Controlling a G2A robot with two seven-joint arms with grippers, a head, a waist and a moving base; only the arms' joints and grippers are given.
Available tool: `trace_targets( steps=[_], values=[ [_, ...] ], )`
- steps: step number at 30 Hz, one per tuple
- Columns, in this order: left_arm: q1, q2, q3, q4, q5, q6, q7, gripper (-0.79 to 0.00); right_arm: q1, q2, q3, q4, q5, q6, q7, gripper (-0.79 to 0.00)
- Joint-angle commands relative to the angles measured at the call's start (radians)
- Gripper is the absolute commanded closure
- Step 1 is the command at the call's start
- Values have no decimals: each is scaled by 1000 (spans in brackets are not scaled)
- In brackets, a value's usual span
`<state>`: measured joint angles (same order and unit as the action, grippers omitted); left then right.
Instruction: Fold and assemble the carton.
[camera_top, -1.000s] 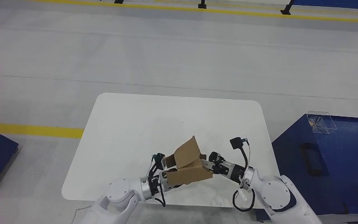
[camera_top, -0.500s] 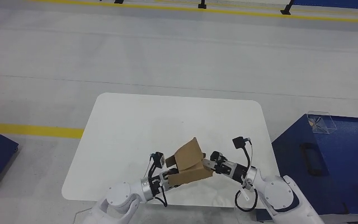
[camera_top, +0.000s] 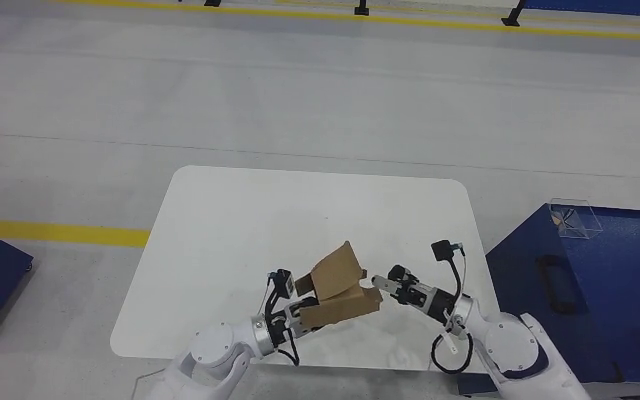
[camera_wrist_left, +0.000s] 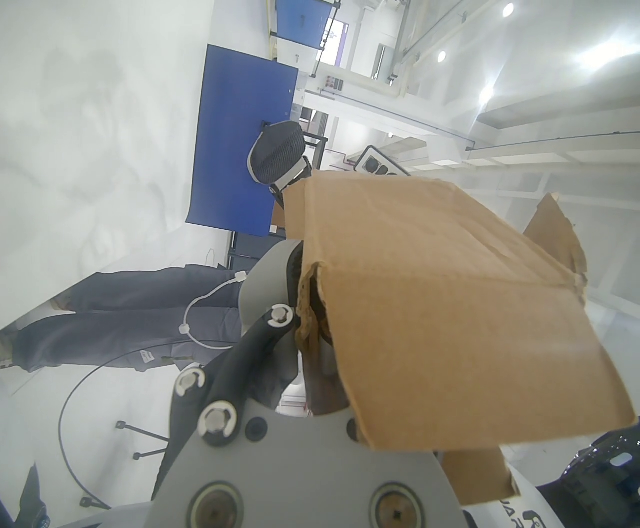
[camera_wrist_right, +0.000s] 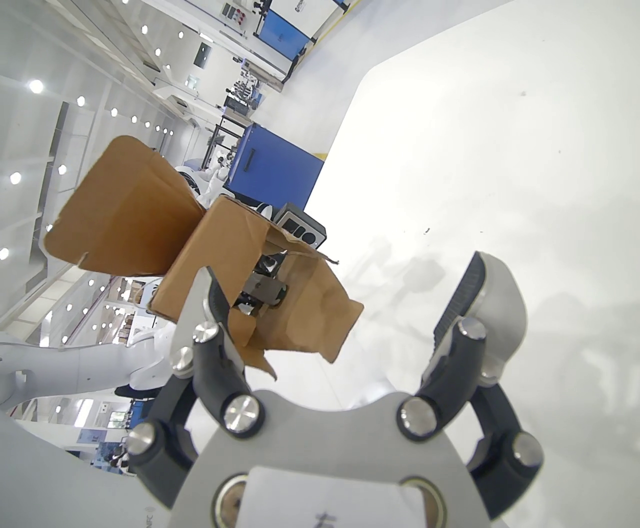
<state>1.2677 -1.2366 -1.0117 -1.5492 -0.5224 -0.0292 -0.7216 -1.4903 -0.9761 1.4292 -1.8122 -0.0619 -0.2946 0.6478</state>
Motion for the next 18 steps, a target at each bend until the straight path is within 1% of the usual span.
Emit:
trace_targets(
  steps=[1, 3, 6, 9, 13, 18],
  values=[
    [0, 0, -3, 1, -1, -3, 1, 0, -23, 4, 33, -24, -13, 5, 0, -785],
    [2, 0, -10, 2, -5, -8, 11, 0, -53, 8, 69, -50, -21, 12, -1, -785],
    [3, -1, -18, 5, -16, -7, 32, 0, -91, 15, 114, -77, -44, 25, 30, -785],
    [3, -2, -23, 7, -23, -12, 48, 0, -114, 20, 130, -100, -88, 47, 68, -785],
    [1, -4, -20, 10, -22, -14, 49, 0, -107, 18, 91, -97, -121, 69, 83, -785],
    [2, -5, -10, 7, 0, -23, 52, 0, -40, 7, -2, -41, -171, 102, 58, -785]
  ],
)
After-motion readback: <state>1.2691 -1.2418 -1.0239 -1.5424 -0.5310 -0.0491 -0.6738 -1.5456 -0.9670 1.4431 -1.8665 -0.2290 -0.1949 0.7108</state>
